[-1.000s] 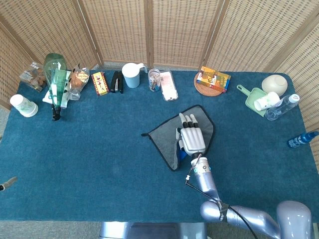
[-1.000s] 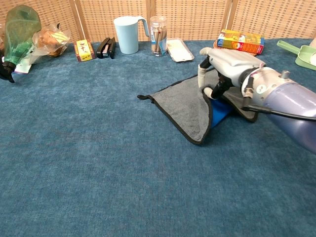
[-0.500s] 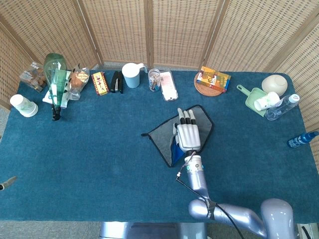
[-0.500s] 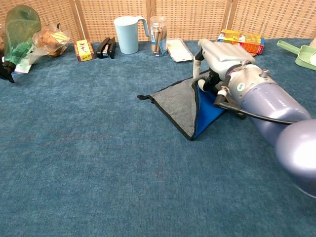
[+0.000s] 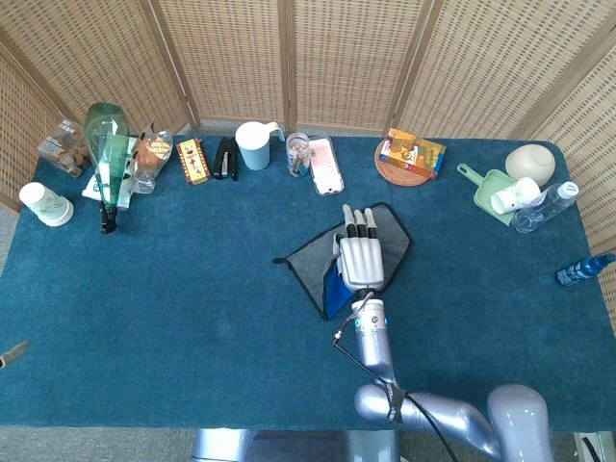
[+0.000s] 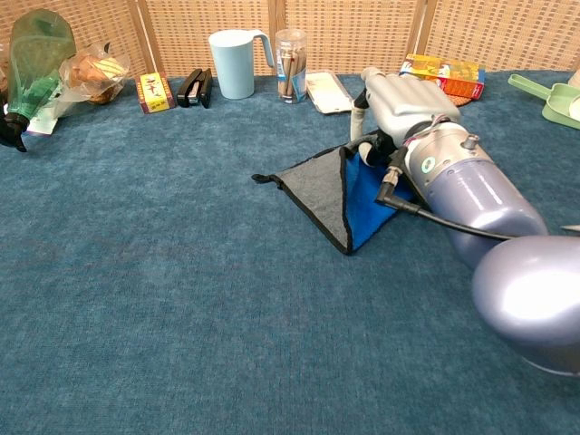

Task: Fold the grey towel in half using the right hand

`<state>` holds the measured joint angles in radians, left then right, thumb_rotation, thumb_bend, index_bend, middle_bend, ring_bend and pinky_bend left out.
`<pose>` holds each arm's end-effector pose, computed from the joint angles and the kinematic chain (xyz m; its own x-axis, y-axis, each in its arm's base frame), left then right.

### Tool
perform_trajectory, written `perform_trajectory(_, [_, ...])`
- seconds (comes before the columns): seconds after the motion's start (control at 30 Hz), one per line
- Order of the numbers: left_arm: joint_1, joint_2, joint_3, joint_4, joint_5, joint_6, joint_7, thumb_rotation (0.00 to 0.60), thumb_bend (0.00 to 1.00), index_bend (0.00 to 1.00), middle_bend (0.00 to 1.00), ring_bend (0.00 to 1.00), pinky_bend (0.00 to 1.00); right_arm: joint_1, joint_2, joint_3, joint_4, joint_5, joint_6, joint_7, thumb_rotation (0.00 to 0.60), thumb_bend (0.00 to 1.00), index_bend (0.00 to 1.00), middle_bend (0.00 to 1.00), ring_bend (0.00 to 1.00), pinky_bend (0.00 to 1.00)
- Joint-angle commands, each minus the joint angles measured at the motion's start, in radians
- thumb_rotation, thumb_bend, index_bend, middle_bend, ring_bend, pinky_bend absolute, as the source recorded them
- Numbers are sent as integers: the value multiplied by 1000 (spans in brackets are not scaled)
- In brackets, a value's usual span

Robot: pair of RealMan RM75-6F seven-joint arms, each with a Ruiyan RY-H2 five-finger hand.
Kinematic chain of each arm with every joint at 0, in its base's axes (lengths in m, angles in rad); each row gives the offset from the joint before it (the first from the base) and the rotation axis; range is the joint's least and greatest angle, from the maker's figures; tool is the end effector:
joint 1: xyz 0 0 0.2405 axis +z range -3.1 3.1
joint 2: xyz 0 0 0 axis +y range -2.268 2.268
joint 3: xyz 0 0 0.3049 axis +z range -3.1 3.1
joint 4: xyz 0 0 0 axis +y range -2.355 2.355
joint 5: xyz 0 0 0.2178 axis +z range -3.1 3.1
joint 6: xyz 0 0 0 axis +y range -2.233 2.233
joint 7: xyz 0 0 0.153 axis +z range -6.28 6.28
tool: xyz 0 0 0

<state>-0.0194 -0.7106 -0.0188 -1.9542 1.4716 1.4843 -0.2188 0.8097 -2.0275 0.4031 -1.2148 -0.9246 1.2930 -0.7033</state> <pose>-0.3130 0.1619 0.2752 0.2486 0.0422 0.9677 0.9640 0.0860 -0.2515 -0.1121 -0.3953 -0.1047 0.3781 -0.0316 0.9252 -0.9241 -0.0731 0.3751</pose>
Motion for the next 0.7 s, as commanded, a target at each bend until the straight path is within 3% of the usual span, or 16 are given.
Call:
perform_trajectory(0.03, [1, 2, 0, 2, -1, 2, -7, 600, 80, 0, 0, 0, 0, 10, -19, 7, 26, -5, 4, 4, 600, 545, 693, 0, 0, 55])
perform_trajectory(0.7, [-4, 18, -2, 26, -6, -15, -69, 600, 80, 0, 0, 0, 0, 85, -134, 81, 217, 31, -4, -45, 600, 520, 681, 0, 0, 55])
